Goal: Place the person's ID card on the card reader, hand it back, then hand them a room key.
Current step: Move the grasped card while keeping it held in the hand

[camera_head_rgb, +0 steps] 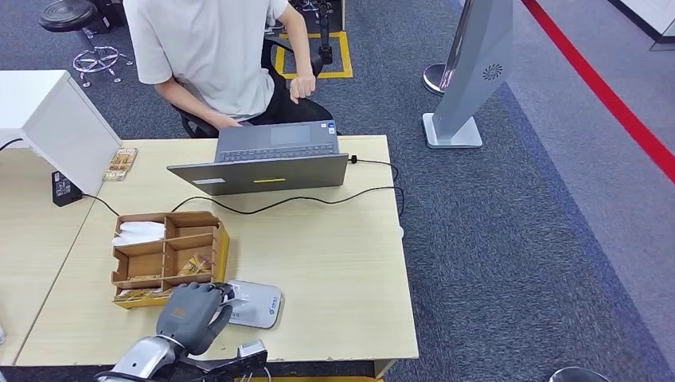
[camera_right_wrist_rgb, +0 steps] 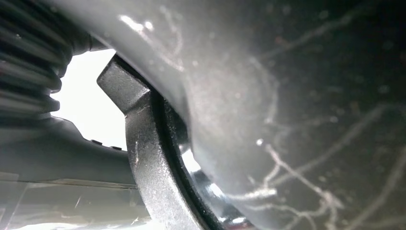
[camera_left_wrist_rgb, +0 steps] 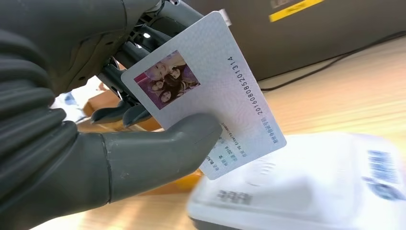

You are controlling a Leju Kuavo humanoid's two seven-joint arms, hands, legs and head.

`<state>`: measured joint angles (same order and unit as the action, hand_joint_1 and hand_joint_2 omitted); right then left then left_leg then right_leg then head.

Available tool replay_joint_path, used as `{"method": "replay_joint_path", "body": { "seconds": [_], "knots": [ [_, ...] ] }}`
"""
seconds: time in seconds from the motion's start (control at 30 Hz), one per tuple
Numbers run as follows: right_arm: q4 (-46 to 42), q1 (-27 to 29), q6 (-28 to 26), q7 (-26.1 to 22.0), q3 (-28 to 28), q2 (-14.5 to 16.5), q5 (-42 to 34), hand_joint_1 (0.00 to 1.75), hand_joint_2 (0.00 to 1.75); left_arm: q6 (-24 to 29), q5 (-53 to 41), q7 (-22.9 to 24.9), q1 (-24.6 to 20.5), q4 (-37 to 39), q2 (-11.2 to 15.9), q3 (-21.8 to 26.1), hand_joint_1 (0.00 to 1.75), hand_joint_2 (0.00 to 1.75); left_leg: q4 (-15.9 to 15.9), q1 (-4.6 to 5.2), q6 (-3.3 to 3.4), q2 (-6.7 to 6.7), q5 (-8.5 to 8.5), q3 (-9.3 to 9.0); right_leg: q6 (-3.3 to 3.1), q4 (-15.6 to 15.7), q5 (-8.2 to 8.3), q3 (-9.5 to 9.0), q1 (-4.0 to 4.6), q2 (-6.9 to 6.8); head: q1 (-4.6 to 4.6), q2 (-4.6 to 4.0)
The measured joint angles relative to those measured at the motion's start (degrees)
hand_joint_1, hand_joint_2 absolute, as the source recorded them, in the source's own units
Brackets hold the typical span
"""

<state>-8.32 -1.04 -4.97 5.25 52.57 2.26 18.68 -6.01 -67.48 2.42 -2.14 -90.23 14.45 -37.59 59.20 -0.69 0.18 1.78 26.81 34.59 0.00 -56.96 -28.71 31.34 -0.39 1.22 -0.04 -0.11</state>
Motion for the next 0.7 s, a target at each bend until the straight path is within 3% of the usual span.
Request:
{"method": "replay_joint_path", "body": {
  "seconds": [0.6,0.7],
  "knots": [
    [-0.01,-0.01,-0.01,0.0,-0.01,0.04,-0.34,0.0,1.75,-0.09,0.27,-0.21,-0.11,2.04,-0.49,-1.42,1.75,1.75,0.0,-0.02,0.0,0.0,0.0,-0.02,0.0,-0.01,0.0,-0.03,0.02,-0.01,-0.01,0.0],
    [-0.01,0.01,-0.09,-0.01,-0.02,0.04,-0.57,0.0,1.75,2.11,-0.83,0.13,-0.06,1.66,-0.5,-1.42,1.75,1.75,0.0,-0.02,0.0,0.0,0.0,-0.03,-0.01,-0.01,0.0,-0.04,0.02,-0.02,-0.01,0.0]
  ]
}}
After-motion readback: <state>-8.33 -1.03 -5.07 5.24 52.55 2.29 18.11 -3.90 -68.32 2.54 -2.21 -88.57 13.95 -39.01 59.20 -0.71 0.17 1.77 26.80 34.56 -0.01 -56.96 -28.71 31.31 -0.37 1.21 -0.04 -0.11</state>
